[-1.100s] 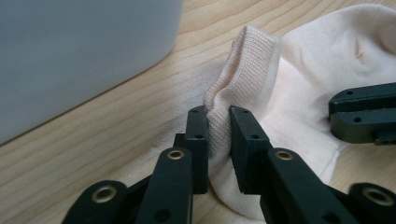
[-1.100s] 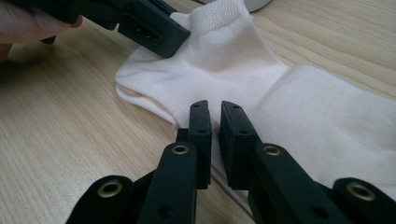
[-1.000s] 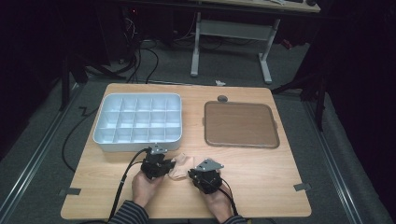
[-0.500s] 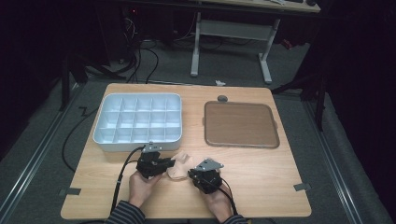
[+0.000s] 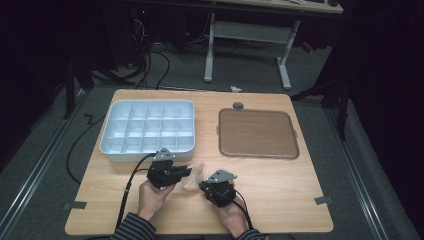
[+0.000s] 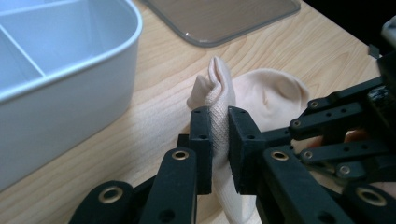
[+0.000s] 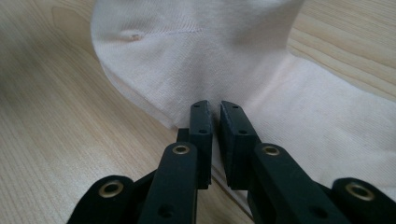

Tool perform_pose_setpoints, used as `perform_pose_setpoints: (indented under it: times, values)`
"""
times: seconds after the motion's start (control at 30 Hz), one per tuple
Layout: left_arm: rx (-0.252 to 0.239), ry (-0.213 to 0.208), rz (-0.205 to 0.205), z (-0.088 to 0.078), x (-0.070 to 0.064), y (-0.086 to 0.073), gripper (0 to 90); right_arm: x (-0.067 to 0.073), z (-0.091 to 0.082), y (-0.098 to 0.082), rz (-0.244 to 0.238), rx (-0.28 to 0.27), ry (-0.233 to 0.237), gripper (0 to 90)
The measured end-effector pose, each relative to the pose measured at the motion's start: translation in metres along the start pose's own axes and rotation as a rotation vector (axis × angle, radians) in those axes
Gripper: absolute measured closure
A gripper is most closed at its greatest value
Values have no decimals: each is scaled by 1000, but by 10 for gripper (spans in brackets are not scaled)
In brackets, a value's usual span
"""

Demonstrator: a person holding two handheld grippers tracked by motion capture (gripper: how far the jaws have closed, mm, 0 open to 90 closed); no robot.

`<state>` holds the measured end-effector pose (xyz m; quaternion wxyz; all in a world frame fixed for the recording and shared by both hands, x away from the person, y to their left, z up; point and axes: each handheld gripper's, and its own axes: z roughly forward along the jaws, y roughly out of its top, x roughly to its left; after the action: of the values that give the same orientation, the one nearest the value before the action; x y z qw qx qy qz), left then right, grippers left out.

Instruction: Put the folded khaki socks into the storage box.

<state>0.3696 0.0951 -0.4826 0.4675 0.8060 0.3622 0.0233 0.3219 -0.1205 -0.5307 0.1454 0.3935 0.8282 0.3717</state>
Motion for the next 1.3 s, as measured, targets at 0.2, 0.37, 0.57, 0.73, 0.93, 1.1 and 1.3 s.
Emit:
perform_pose_setpoints:
  times: [0.2, 0.37, 0.57, 0.73, 0.93, 1.1, 1.3]
  values:
    - [-17, -12, -7, -3, 1, 1, 816, 5, 5, 4, -16, 3, 18, 835]
    - [-30, -30, -19, -4, 2, 2, 821, 8, 8, 7, -8, 7, 34, 836]
    - [-38, -39, -19, -3, 2, 2, 825, 12, 14, 14, -23, 18, 53, 836]
    - [-18, -19, -11, -3, 1, 1, 826, 15, 17, 15, -32, 4, 64, 780]
    - [-13, -5, -14, -4, 1, 1, 827, 10, -3, 16, 4, -57, 40, 730]
    - [-11, 9, -12, -4, -1, 0, 827, -12, -37, 10, 48, -99, -42, 720]
    - [-12, 13, -18, -3, -2, 0, 827, -34, -59, -4, 102, -120, -126, 701]
